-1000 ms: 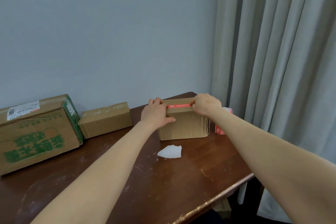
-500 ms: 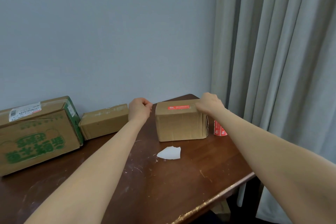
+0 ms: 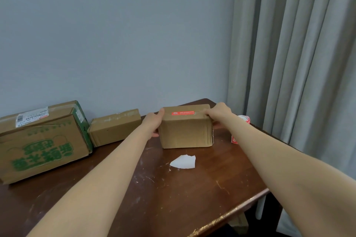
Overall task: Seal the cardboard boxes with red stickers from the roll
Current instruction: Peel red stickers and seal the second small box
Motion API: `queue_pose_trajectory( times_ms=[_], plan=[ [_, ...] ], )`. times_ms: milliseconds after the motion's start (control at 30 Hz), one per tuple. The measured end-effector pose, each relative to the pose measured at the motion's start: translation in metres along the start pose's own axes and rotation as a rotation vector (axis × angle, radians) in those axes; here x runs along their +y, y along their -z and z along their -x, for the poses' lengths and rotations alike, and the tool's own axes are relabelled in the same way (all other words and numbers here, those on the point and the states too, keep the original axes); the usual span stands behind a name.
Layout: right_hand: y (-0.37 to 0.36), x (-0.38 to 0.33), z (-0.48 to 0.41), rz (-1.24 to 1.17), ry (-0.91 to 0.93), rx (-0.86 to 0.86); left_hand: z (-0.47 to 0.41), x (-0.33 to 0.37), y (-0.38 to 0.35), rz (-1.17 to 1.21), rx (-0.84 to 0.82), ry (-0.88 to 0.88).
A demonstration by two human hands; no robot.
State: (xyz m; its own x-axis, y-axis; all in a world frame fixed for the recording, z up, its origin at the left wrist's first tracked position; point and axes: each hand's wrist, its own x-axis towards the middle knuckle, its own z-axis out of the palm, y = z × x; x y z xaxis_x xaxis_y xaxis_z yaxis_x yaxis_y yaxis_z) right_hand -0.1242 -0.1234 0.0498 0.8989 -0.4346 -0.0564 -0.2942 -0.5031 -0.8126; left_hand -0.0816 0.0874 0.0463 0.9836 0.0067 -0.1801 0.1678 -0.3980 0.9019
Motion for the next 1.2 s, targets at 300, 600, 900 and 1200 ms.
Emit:
queue_pose_trajectory(
  times_ms=[300,600,900,1200],
  plan=[
    [0.007,-0.004,-0.003,-0.601,-0.184,-0.019,-0.005,0.011,0.001,0.386,-0.015,-0.004],
    [0.003,-0.007,0.001,-0.741,-0.288,-0.119,-0.001,0.012,0.001,0.54,0.002,0.058],
    [-0.009,0.0,-0.015,-0.598,-0.172,0.011,-0.005,0.003,-0.001,0.45,0.062,-0.067],
    [-0.023,0.004,-0.044,-0.651,-0.163,0.149,-0.02,0.008,-0.006,0.515,0.082,-0.03]
  ],
)
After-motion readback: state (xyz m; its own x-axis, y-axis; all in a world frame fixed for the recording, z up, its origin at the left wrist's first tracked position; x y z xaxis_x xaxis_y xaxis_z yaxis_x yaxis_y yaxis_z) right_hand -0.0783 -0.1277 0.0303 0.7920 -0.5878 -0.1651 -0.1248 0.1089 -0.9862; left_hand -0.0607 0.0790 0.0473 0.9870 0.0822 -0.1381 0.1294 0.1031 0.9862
